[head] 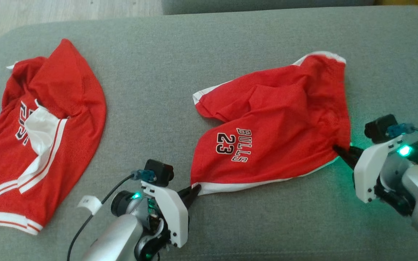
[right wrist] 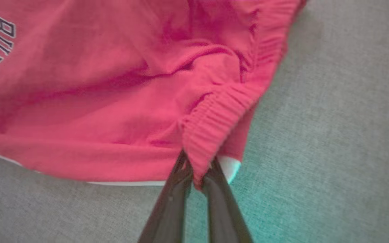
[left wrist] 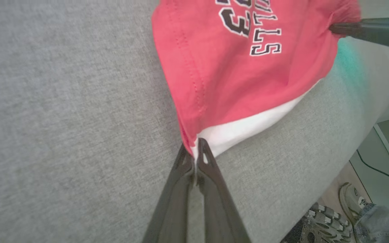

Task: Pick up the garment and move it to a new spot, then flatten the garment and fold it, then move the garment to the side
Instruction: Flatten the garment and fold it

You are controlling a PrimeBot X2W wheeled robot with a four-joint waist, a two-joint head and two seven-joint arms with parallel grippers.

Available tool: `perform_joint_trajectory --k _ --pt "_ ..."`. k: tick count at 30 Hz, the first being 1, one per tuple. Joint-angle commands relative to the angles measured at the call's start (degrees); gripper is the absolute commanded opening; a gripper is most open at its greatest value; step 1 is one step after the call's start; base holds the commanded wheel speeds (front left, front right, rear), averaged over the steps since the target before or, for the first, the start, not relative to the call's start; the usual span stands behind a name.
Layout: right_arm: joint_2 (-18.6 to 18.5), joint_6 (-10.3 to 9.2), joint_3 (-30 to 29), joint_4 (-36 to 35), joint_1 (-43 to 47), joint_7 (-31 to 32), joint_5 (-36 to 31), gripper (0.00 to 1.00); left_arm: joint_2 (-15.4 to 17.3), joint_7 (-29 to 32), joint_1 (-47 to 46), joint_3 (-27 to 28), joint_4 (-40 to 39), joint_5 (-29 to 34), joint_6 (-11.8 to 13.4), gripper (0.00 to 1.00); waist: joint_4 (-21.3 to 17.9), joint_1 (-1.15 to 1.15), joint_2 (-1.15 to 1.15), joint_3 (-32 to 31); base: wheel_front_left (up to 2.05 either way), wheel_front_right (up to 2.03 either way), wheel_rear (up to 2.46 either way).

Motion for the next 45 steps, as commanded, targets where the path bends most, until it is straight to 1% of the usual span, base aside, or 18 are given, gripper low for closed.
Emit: perform_joint_trajectory --k 1,6,10,13,14,15,18,22,25,26,29,31,33,37,40,43,45 --pt "-1.28 -0.04 0.56 -1.18 -1.24 -1.08 0.56 0.00 1.29 -1.02 -2.04 1.19 -1.39 -0.54 0.00 0.00 -0.13 0.00 0.00 -0.39 0.00 0.00 0.00" --pt "-2.04 -0.04 1.05 -1.44 -1.03 -4.22 2.48 0.00 2.39 -3.79 -1.78 2.04 -2.52 -1.13 0.13 0.00 -0.42 0.00 0.00 -2.37 0.00 0.00 0.00" --pt "-2.72 -0.04 -0.14 -3.92 0.07 -5.73 6.71 0.00 3.89 -5.16 -1.13 3.68 -5.71 -2.07 0.37 0.00 -0.61 0.00 0.00 -3.83 0.00 0.00 0.00" --pt "-3.73 -0.04 -1.03 -7.38 -0.10 -5.20 10.67 0.00 6.02 -4.76 -2.00 5.01 -8.73 -2.34 0.50 0.00 -0.96 0.00 0.00 -3.91 0.00 0.00 0.00" --pt "-4.47 -0.04 -1.60 -9.80 -1.28 -3.94 13.72 0.00 7.91 -3.29 -4.10 5.64 -10.26 -2.09 0.47 0.00 -1.19 0.00 0.00 -3.01 0.00 0.00 0.00" --pt "-4.90 -0.04 -1.85 -10.81 -2.22 -3.13 15.17 0.00 8.62 -2.36 -5.68 5.95 -10.80 -2.19 0.43 0.00 -1.18 0.00 0.00 -2.30 0.00 0.00 0.00" --pt "-5.82 -0.04 -2.63 -13.12 -6.12 0.35 20.23 0.00 9.56 0.69 -12.52 6.96 -10.79 -3.92 0.25 0.00 -0.88 0.00 0.00 1.15 0.00 0.00 0.00" --pt "-5.70 -0.04 -4.61 -13.90 -13.97 5.83 28.01 0.00 9.65 4.14 -25.10 7.27 -6.38 -5.81 0.08 0.00 -0.56 0.00 0.00 7.16 0.00 0.00 0.00" --pt "-5.06 -0.04 -5.96 -12.27 -21.73 9.17 30.91 0.00 8.86 5.72 -35.48 6.89 -1.85 -8.02 0.03 0.00 -0.38 0.00 0.00 11.61 0.00 0.00 0.00" --pt "-5.06 -0.04 -5.96 -12.27 -21.73 9.17 30.91 0.00 8.86 5.72 -35.48 6.89 -1.85 -8.02 0.03 0.00 -0.38 0.00 0.00 11.61 0.00 0.00 0.00" --pt "-3.39 -0.04 -7.20 -10.16 -30.19 11.14 32.42 0.00 8.36 5.55 -45.86 6.97 3.04 -10.04 0.02 0.00 -0.36 0.00 0.00 15.48 0.00 0.00 0.00" --pt "-2.24 -0.04 -8.12 -8.47 -35.95 11.57 32.80 0.00 8.03 4.31 -52.74 6.87 6.13 -10.26 0.02 0.00 -0.27 0.00 0.00 17.54 0.00 0.00 0.00" --pt "-1.09 -0.04 -8.92 -6.87 -41.58 11.15 32.50 0.00 8.13 2.70 -59.37 5.84 9.00 -8.48 0.01 0.00 -0.18 0.00 0.00 19.14 0.00 0.00 0.00" --pt "1.51 -0.04 -10.63 -4.27 -51.19 8.51 32.49 0.00 6.57 -2.15 -71.13 6.87 15.79 -7.13 0.01 0.00 -0.19 0.00 0.00 20.74 0.00 0.00 0.00" --pt "3.08 -0.04 -11.28 -2.69 -56.75 6.45 32.74 0.00 5.07 -5.32 -77.91 7.70 20.24 -7.40 0.01 0.00 -0.43 0.00 0.00 20.96 0.00 0.00 0.00" --pt "4.18 -0.04 -11.26 -1.89 -60.23 5.48 33.51 0.00 4.18 -6.73 -83.02 6.97 23.35 -7.62 0.01 0.00 -0.73 0.00 0.00 20.96 0.00 0.00 0.00" --pt "4.28 -0.04 -10.45 -1.93 -61.55 5.16 33.41 0.00 3.87 -7.35 -85.08 5.70 24.50 -7.85 0.01 0.00 -0.88 0.00 0.00 20.94 0.00 0.00 0.00"
